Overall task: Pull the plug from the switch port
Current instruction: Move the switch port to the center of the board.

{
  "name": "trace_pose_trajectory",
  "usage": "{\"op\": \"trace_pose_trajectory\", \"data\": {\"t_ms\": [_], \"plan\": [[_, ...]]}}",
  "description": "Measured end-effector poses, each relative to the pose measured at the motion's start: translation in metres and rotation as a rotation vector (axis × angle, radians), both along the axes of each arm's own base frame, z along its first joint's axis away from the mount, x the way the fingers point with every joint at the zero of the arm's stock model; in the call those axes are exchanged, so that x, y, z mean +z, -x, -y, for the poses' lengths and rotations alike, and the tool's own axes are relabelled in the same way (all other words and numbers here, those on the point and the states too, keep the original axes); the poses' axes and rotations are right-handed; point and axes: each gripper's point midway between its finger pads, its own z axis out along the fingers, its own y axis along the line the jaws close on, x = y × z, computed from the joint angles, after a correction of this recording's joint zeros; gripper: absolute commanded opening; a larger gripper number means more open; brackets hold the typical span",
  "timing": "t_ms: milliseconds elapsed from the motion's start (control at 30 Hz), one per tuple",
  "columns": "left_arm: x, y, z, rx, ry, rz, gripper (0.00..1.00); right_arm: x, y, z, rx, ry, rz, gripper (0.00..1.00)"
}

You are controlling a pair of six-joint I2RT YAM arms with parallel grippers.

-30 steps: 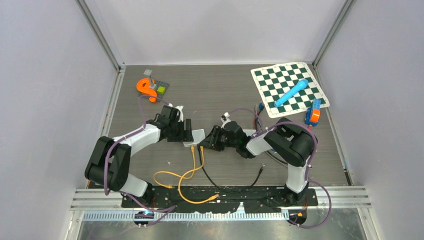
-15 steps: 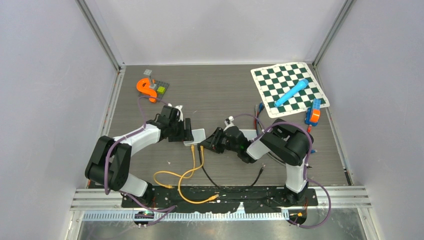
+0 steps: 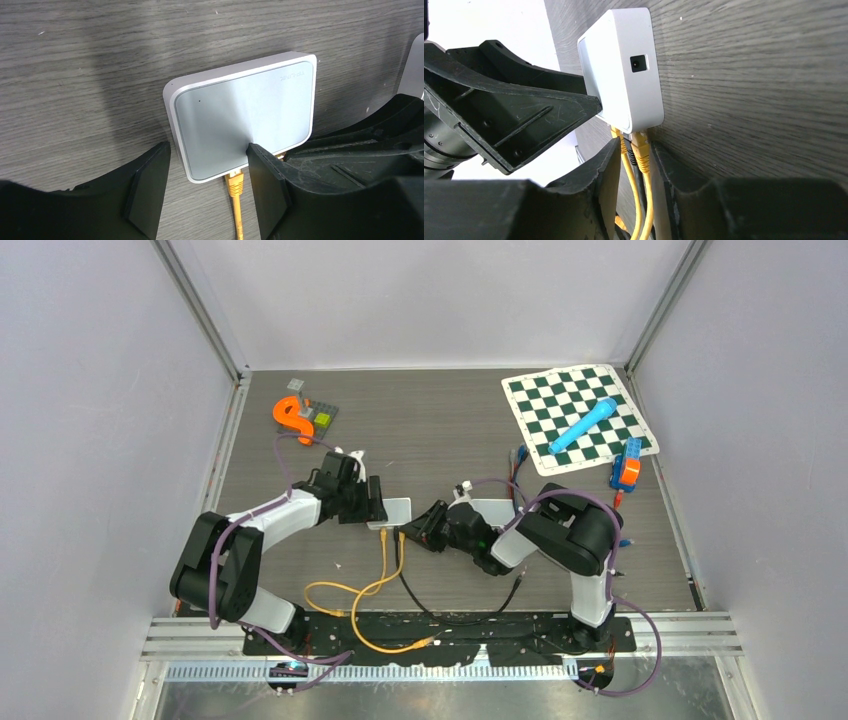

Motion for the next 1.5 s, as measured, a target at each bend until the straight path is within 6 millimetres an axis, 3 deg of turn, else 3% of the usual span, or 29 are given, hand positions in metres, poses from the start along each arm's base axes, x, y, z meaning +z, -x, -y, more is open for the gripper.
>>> {"op": "trace_pose_trajectory", "data": {"t_ms": [133, 300, 367, 467, 533, 867, 1000, 1067, 1200, 1500], "plan": [[0.0, -0.002, 0.0, 0.002, 0.004, 0.007, 0.6, -0.003, -0.003, -0.002, -0.004, 0.027, -0.004, 0.27], [0.0, -0.006, -0.002, 0.015, 0.005, 0.022, 0.57, -0.002, -0.009, -0.008, 0.008, 0.071, 0.01, 0.35], [0.0, -0.007, -0.003, 0.019, 0.004, 0.024, 0.55, -0.001, -0.011, -0.009, 0.012, 0.081, 0.016, 0.28], [0.0, -0.007, -0.004, 0.022, 0.003, 0.025, 0.54, -0.004, -0.011, -0.008, 0.021, 0.107, 0.021, 0.11], [0.0, -0.008, -0.004, 0.023, 0.002, 0.027, 0.54, -0.006, -0.012, -0.007, 0.028, 0.123, 0.025, 0.06], [0.002, -0.011, -0.007, 0.036, -0.009, 0.041, 0.53, -0.005, -0.018, -0.005, 0.165, 0.207, 0.132, 0.05], [0.004, -0.008, -0.008, 0.031, -0.012, 0.042, 0.64, -0.002, -0.018, -0.003, 0.208, 0.227, 0.173, 0.05], [0.003, 0.001, -0.009, 0.018, -0.018, 0.028, 0.67, -0.002, -0.019, 0.0, 0.227, 0.252, 0.195, 0.1], [0.006, 0.013, -0.013, -0.002, -0.038, 0.017, 0.67, -0.004, -0.025, 0.015, 0.253, 0.336, 0.218, 0.29], [0.012, 0.014, -0.019, -0.019, -0.072, 0.043, 0.71, 0.003, -0.051, 0.054, 0.244, 0.467, 0.25, 0.41]]}}
